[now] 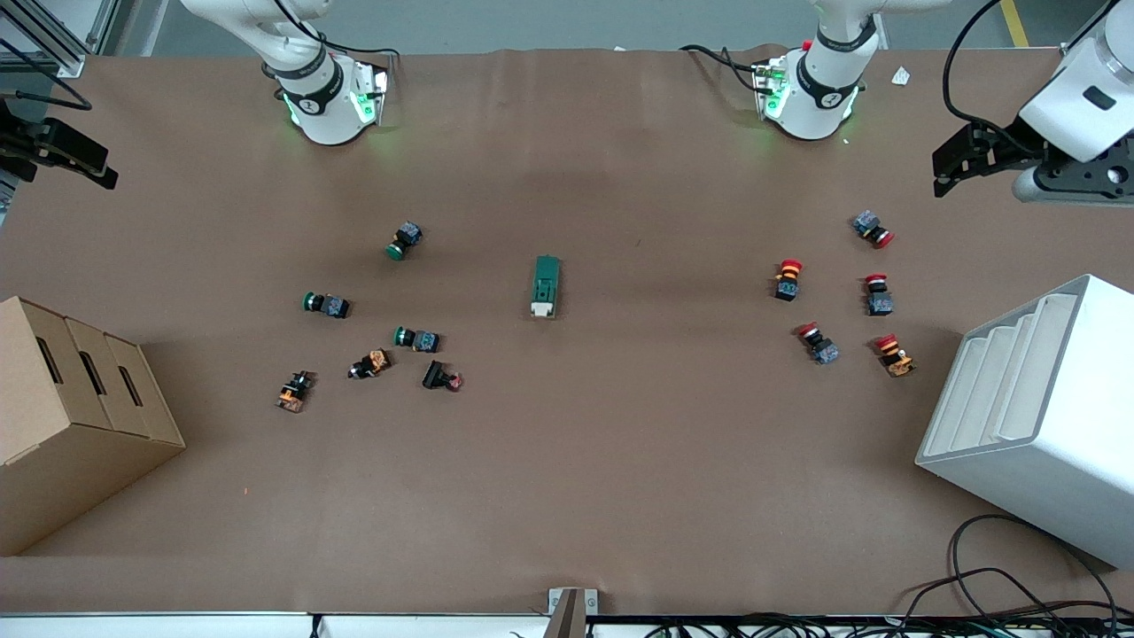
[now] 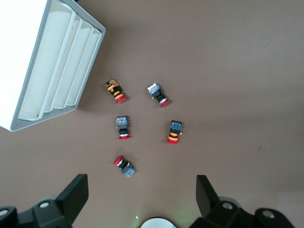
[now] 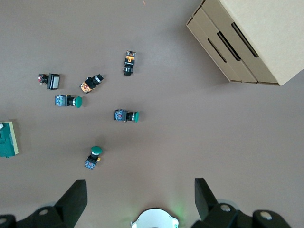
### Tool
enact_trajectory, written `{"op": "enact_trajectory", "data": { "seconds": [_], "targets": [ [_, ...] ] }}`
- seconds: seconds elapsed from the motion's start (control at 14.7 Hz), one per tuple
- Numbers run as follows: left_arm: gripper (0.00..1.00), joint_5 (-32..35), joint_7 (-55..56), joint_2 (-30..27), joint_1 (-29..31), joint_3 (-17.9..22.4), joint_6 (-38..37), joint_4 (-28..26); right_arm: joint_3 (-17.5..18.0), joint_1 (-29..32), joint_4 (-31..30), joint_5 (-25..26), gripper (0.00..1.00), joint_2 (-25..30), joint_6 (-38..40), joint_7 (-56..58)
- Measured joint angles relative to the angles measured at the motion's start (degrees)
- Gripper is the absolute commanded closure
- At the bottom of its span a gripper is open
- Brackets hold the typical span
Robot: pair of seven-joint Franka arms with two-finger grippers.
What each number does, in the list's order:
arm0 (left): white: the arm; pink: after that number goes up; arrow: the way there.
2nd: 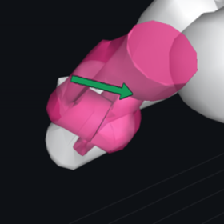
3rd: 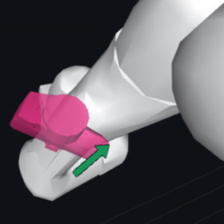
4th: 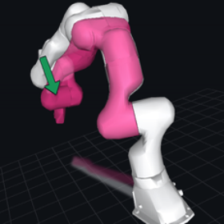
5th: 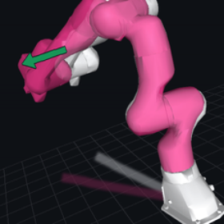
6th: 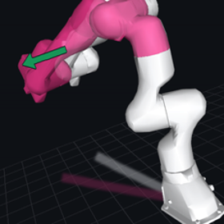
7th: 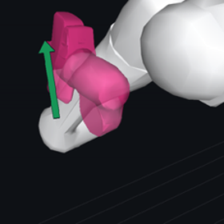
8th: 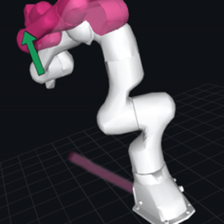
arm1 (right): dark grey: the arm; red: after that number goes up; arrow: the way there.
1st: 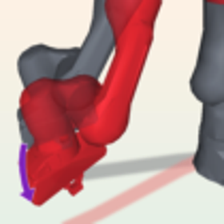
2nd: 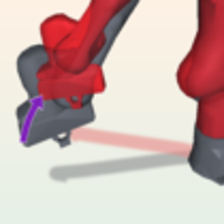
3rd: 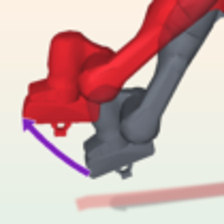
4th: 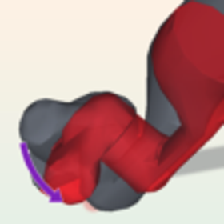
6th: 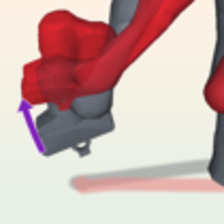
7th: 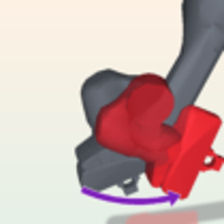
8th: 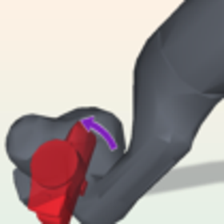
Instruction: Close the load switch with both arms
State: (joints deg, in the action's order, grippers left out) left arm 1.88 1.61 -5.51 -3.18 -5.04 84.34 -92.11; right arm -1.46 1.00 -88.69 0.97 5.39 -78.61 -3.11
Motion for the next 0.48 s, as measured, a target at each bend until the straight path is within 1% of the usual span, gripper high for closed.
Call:
{"op": "enact_trajectory", "data": {
  "seconds": [0.2, 0.48],
  "targets": [
    [0.00, -0.4, 0.0, -1.3, 0.2, 0.0, 0.1, -1.1, 0.0, 0.0, -0.3, -1.5, 0.00, 0.4, -0.4, 0.0],
    [0.00, -3.5, -0.5, -1.3, 2.9, -0.8, 1.9, -1.7, 0.0, 0.0, -0.3, -2.0, 0.00, 0.6, -0.8, 1.7]
  ]
}}
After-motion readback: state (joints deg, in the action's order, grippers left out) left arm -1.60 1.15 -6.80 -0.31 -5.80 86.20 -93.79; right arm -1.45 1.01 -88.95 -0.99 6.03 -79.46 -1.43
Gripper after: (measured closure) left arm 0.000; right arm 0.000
